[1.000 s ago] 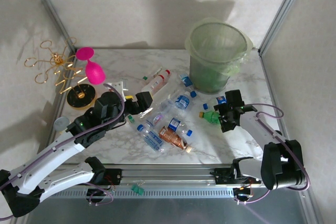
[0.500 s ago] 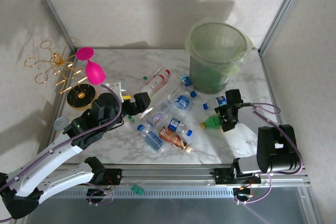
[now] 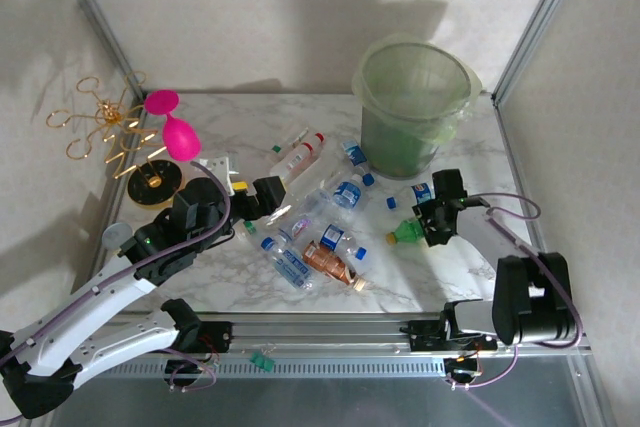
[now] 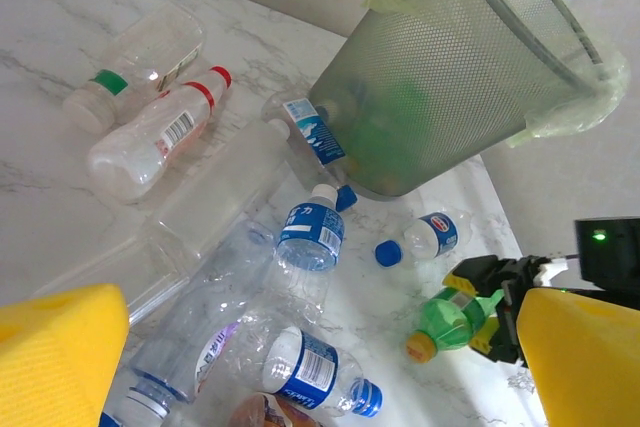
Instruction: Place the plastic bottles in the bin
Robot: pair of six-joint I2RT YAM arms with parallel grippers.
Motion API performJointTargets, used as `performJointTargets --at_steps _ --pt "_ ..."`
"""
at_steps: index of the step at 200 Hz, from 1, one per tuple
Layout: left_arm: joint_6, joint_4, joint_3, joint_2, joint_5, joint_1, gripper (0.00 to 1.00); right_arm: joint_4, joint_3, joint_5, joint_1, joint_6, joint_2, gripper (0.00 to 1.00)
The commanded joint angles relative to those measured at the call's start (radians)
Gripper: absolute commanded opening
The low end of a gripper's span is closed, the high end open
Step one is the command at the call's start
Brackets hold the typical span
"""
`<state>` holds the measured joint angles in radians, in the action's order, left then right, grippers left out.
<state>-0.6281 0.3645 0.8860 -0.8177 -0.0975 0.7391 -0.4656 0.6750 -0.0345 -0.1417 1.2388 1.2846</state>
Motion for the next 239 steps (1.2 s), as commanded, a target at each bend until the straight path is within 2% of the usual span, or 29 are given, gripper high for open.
performJointTargets --at_steps 1,9,17,54,100,134,159,195,239 --pt "0.024 0.000 0.028 0.012 0.004 0.008 1.00 -0.037 0.019 0.009 -0.005 -0.068 -0.092 0.57" --pt "0.026 -0.002 0.032 0.011 0.005 0.009 1.00 -0.037 0.022 0.001 -0.011 -0.091 -0.127 0.57" --pt "0.027 -0.004 0.037 0.007 0.008 0.008 1.00 -0.044 0.032 0.015 -0.024 -0.112 -0.161 0.53" --pt "0.026 -0.020 0.061 -0.018 0.043 0.008 1.00 -0.090 0.098 0.104 -0.086 -0.220 -0.295 0.52" --pt "0.019 -0.045 0.080 -0.034 0.083 0.009 0.99 0.043 0.111 0.006 -0.183 -0.361 -0.447 0.50" --pt "0.049 -0.047 0.118 -0.040 0.107 0.009 0.99 0.034 0.238 -0.069 -0.190 -0.500 -0.409 0.50" --pt "0.066 -0.041 0.134 -0.027 0.083 0.009 0.99 0.030 0.355 -0.113 -0.191 -0.599 -0.373 0.50" --pt "0.077 -0.041 0.134 0.000 0.053 0.009 1.00 0.024 0.545 -0.034 -0.189 -0.661 -0.300 0.51" --pt "0.088 -0.040 0.123 0.015 0.039 0.009 1.00 0.071 0.763 0.071 -0.173 -0.685 -0.117 0.51"
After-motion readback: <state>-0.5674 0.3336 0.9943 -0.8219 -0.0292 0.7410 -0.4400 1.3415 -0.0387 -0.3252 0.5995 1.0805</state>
